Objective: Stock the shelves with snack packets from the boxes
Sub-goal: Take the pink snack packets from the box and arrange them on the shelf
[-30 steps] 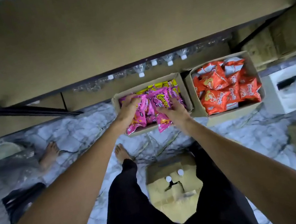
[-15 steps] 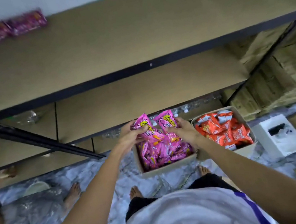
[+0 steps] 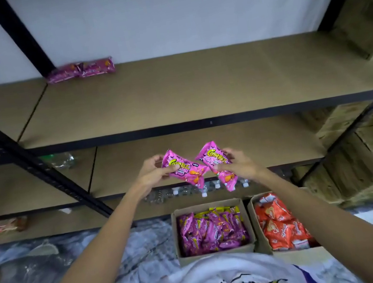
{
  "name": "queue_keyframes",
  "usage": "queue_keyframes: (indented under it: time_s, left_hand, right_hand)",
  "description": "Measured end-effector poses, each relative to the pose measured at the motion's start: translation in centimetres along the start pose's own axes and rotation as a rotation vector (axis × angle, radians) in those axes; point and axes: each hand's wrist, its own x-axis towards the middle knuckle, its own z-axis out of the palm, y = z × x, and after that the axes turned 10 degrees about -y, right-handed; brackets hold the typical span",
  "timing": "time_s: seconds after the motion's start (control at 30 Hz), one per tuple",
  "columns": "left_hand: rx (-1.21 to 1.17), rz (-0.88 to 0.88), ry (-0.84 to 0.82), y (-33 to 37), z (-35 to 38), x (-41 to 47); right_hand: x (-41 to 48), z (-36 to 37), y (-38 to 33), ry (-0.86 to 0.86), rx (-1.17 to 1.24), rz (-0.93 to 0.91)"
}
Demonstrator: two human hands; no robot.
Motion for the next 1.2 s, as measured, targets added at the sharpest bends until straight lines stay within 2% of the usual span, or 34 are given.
queue_keyframes:
  time_s: [0.2,0.37,0.53,0.73,0.9,1.0,1.13,1.2]
  left_hand:
    - [0.096,0.152,0.085,4.7,-2.4,0.6]
    - [0.008,0.282,0.232,8.4,-4.1,1.4]
    - [-0.031,0.321,0.323,10.7,-4.7,3.4]
    - [0.156,0.246,0.52,11.5,-5.4,6.7]
    - [0.357,0.073,0.604,11.4,-6.2,8.1]
    - [0.5,0.023,0.649,11.6,-6.0,8.2]
    - [0.706,0.211,0.753,12.1,-5.1,7.6]
    - [0.853,0.339,0.682,12.0,-4.7,7.6]
  right_hand:
    - [1.8,-3.7,-5.1,0.057,-0.038,-0.123]
    - [3.8,-6.7,-9.8,0.078,-0.122,-0.2]
    - [7.2,-8.7,-12.9,0.101,-0.193,-0.185]
    - [10.4,-9.8,-15.6,0.068,-0.45,-0.128]
    - [11.2,-10.1,-16.2,0.064,-0.588,-0.086]
    - [11.6,-10.0,-16.3,0.123,-0.662,-0.091]
    - [11.2,-8.8,-16.2,0.337,-0.869,-0.115]
    - [11.0,-7.6,-16.0,0.398,-0.867,-0.115]
